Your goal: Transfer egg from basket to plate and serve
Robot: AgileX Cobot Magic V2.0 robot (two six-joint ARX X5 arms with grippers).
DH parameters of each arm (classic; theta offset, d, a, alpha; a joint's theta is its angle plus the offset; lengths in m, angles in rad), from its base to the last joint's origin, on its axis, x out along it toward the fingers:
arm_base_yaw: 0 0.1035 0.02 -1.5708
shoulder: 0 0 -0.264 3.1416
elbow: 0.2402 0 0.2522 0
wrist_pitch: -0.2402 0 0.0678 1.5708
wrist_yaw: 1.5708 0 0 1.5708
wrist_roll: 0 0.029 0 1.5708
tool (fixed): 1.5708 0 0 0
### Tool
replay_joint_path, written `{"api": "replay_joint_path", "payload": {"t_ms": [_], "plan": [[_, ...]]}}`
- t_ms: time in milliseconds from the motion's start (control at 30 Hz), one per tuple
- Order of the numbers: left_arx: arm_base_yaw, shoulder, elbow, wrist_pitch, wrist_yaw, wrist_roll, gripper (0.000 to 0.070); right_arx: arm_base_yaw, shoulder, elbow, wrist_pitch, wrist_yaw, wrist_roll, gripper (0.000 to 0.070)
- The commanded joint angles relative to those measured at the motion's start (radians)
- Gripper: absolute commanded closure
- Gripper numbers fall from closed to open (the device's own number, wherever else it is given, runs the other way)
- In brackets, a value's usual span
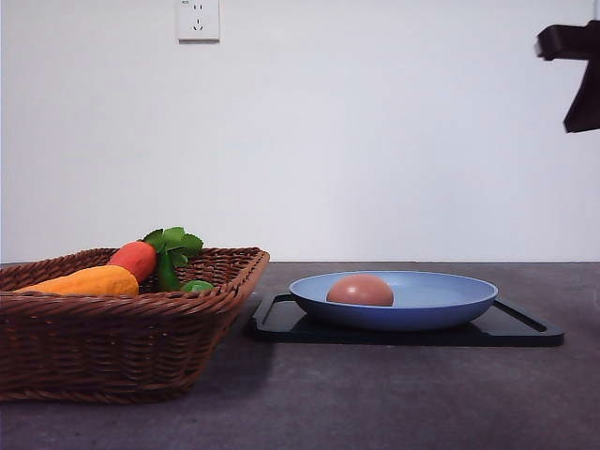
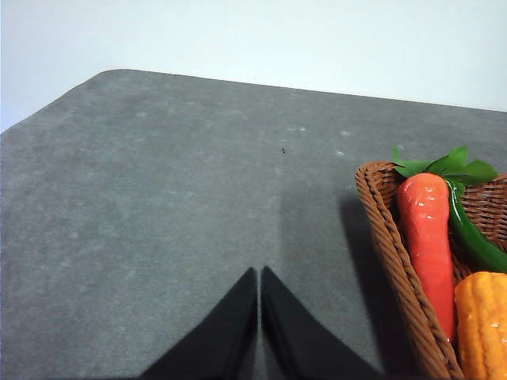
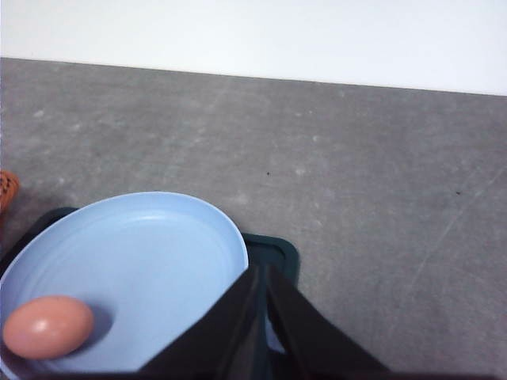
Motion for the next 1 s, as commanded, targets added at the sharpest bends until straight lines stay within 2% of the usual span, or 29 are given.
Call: {"api": "replay_joint_path", "payload": {"t_ms": [0,67,167,333,533,767,967], "plan": [[0.002,-0.002,-0.028,0.011,-0.001,-0.006,0.0700,-0.005,-0.049,0.004,0.007,0.031,-0.036,0.0700],[0.002,-0.002,-0.028,0.011,-0.001,-0.006,0.0700,-0.028,-0.123,-0.012,0.004,0.044,-0.089,0.0700],[0.002,-0.002,-0.028,0.011,-0.001,-0.006,0.0700,-0.089,-0.240,-0.056,0.004,-0.002,-0.133,0.0700],[0.002,-0.002,-0.028,0.011,-0.001,-0.006,0.0700,-0.249,-0.415,-0.157,0.005,-0.152,-0.134,0.0700],[0.002,-0.002,-0.028,0.011,-0.001,-0.006,0.0700,-0.397,-0.556,-0.278,0.001,-0.270,-0.134,0.0700],[0.002,-0.002,-0.028,0.011,-0.001,-0.006,0.0700,-0.460,-0.641,-0.381,-0.004,-0.406,-0.133,0.0700],[0.002,-0.002,-0.028,0.011,-0.001,-0.006,0.0700,-0.476,-0.682,-0.389,-0.097,-0.440,-0.131,0.0700]]}}
